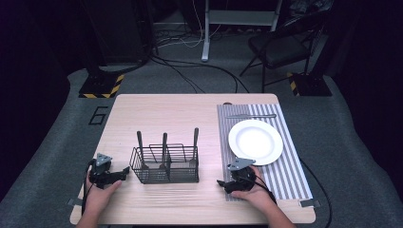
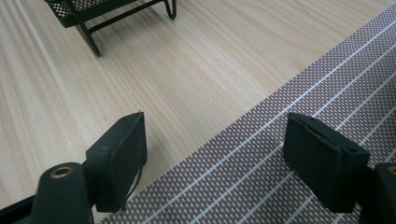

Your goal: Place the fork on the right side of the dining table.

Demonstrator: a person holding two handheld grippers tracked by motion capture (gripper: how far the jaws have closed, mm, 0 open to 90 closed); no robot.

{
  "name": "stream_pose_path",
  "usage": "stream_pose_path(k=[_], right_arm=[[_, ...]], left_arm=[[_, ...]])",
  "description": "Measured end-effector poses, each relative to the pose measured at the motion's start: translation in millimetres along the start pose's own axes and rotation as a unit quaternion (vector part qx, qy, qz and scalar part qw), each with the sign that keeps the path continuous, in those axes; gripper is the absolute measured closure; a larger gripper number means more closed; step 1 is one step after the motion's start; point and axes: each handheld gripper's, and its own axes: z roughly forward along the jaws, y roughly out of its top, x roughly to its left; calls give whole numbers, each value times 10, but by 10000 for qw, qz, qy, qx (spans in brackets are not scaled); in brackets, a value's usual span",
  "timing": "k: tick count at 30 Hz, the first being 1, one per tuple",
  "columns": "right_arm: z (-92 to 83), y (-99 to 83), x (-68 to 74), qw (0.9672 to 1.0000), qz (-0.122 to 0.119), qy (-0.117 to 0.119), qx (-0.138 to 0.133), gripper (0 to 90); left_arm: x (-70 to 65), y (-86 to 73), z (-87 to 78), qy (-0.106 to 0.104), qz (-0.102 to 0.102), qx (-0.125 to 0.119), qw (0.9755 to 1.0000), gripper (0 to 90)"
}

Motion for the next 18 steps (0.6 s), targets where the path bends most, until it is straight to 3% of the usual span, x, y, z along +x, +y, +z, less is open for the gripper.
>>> stream_pose_path(k=[18], right_arm=[[-9, -3, 0, 9997, 203, -141, -69, 292]], left_arm=[[-2, -3, -2, -18, 14, -11, 10000, 138]])
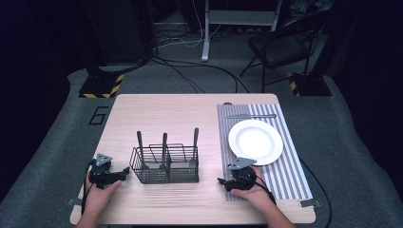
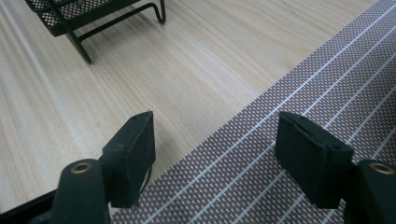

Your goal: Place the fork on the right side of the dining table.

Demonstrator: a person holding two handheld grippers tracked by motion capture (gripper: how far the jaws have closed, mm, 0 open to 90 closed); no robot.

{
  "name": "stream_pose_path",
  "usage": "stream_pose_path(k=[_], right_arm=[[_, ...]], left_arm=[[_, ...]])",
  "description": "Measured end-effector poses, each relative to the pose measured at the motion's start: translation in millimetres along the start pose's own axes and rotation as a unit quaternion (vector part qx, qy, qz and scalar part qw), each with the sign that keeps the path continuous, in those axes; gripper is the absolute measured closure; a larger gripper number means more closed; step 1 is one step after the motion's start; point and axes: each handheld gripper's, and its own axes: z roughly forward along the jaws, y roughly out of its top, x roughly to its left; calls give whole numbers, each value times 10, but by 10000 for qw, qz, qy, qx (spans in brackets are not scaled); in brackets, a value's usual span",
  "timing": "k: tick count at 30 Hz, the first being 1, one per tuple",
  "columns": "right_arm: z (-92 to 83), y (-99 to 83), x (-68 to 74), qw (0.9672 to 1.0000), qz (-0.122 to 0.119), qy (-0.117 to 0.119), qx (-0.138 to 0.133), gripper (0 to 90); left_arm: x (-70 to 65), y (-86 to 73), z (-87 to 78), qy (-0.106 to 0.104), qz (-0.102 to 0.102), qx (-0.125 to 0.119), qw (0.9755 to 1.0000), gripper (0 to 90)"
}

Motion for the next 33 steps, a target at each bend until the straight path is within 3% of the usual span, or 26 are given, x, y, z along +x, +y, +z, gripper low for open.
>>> stream_pose_path(k=[8, 18, 21, 26, 33], right_arm=[[-26, 11, -44, 9997, 238, 6, -22, 369], [-213, 227, -42, 9992, 349, 113, -161, 446], [-252, 268, -43, 9991, 360, 126, -187, 452], [-331, 358, -52, 9976, 575, 279, -269, 464], [-440, 508, -64, 9972, 540, 322, -411, 462]], left_arm=[[0, 0, 0, -1, 0, 0, 10000, 139], [0, 1, 1, 1, 0, -1, 10000, 138], [0, 1, 1, 2, 1, 0, 10000, 138], [0, 1, 1, 2, 3, 2, 10000, 138], [0, 1, 1, 1, 1, 1, 10000, 138]])
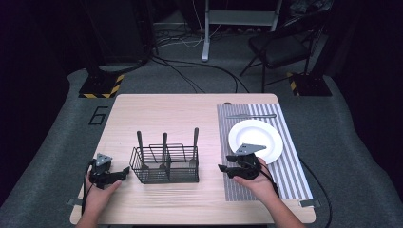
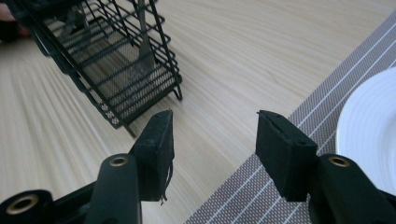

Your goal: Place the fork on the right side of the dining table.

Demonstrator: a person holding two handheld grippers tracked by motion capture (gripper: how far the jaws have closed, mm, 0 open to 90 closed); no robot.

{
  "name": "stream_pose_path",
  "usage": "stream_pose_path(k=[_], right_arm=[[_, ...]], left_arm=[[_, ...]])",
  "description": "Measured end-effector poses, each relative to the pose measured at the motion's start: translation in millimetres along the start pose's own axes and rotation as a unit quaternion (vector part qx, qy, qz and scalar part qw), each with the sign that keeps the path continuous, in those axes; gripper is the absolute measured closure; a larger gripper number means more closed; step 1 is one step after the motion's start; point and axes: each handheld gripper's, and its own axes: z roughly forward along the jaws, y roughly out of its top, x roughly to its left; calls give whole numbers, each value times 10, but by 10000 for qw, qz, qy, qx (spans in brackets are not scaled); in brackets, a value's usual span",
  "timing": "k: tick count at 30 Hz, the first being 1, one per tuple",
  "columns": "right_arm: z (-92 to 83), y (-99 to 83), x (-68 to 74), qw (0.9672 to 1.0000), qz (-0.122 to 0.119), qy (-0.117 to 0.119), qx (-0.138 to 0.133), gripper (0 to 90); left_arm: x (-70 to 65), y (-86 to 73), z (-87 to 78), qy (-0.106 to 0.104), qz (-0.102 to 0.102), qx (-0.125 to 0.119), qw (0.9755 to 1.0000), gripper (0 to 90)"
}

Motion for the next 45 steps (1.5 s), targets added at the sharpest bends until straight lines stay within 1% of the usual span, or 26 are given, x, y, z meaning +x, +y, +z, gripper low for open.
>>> stream_pose_path(k=[3, 7, 8, 12, 15, 17, 23, 24, 25, 26, 27, 31, 35, 36, 37, 40, 45], right_arm=[[-41, 74, 11, 10000, 10, 17, -90, 459], [-87, 171, 23, 9998, -55, 20, -172, 461], [-87, 171, 23, 9998, -55, 20, -172, 461], [-117, 239, 34, 9997, -81, 25, -224, 481], [-140, 327, 43, 9996, -149, 30, -244, 504], [-146, 353, 44, 9995, -175, 24, -256, 510], [-184, 501, 47, 9991, -124, 74, -389, 516], [-189, 521, 45, 9990, -110, 80, -425, 516], [-196, 559, 42, 9988, -103, 141, -463, 517], [-196, 559, 42, 9988, -103, 141, -463, 517], [-201, 605, 53, 9985, -94, 166, -511, 517], [-210, 685, 73, 9981, -125, 198, -566, 517], [-198, 791, 101, 9975, -183, 267, -626, 523], [-189, 811, 104, 9975, -176, 281, -628, 526], [-162, 847, 103, 9974, -170, 309, -627, 539], [-133, 873, 105, 9974, -131, 379, -591, 552], [-63, 921, 111, 9974, -186, 435, -549, 574]], left_arm=[[0, 0, 0, 1, -1, -1, 10000, 139], [0, 0, 0, 1, 0, -2, 10000, 138], [0, 0, 0, 1, 0, -2, 10000, 139], [1, 1, -2, -8, 4, 14, 10000, 138], [0, 0, 0, 1, -1, -1, 10000, 138], [0, 0, 0, 0, 1, 1, 10000, 139], [2, 2, -4, -14, 7, 26, 10000, 139], [0, 0, 0, 1, 0, 0, 10000, 138], [0, 0, 0, 1, -2, -2, 10000, 138], [0, 0, 0, 1, -2, -2, 10000, 138], [0, 0, 0, 0, -1, -2, 10000, 138], [0, 0, 0, 1, -1, -1, 10000, 138], [0, 0, 0, 0, -1, -1, 10000, 138], [2, 2, -4, -14, 5, 26, 10000, 139], [0, 0, 0, 1, -1, -1, 10000, 138], [0, 0, 0, 0, -2, -1, 10000, 138], [0, 0, 0, 0, -2, -2, 10000, 139]])
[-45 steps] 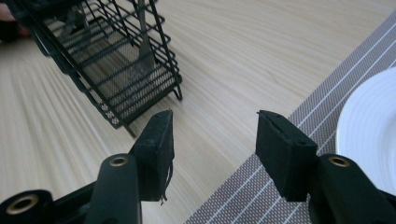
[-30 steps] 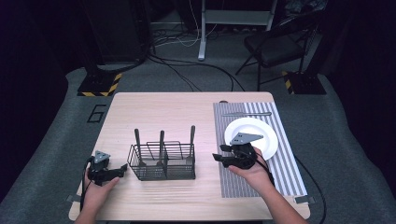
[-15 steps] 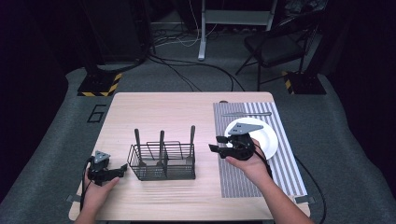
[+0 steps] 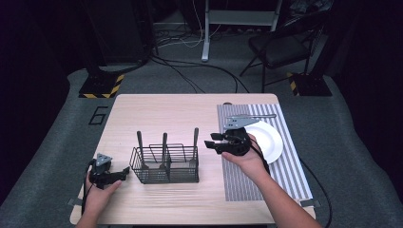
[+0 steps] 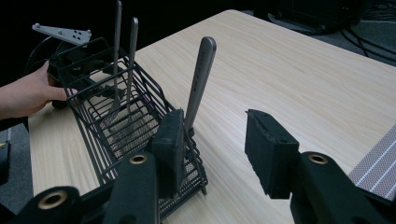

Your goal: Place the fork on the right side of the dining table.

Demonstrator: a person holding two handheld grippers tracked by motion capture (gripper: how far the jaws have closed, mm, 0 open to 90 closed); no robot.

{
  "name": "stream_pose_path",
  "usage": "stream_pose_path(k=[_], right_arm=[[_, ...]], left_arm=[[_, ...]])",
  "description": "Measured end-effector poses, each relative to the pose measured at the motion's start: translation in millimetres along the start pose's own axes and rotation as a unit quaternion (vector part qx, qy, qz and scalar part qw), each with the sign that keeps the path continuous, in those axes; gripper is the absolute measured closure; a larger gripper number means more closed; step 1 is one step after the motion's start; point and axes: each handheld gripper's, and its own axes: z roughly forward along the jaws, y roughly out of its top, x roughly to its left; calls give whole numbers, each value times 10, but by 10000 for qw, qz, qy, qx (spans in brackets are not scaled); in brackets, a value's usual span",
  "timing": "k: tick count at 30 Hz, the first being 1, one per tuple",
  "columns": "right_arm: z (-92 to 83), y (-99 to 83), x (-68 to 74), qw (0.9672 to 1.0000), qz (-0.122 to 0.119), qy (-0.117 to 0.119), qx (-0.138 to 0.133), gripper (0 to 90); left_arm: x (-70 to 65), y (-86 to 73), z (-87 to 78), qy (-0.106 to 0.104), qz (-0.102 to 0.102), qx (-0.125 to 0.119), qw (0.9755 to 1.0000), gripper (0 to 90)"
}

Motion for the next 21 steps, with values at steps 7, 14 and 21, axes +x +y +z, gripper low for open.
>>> stream_pose_path(k=[7, 14, 21], right_arm=[[89, 73, 21, 10000, -16, 35, -91, 561], [198, 127, 49, 9998, -45, 116, -122, 558], [273, 173, 84, 9998, -74, 127, -116, 547]], left_arm=[[2, 1, -3, -11, 4, 16, 10000, 139], [2, 2, -5, -21, 0, 31, 10000, 139], [3, 2, -4, -19, 7, 26, 10000, 139]])
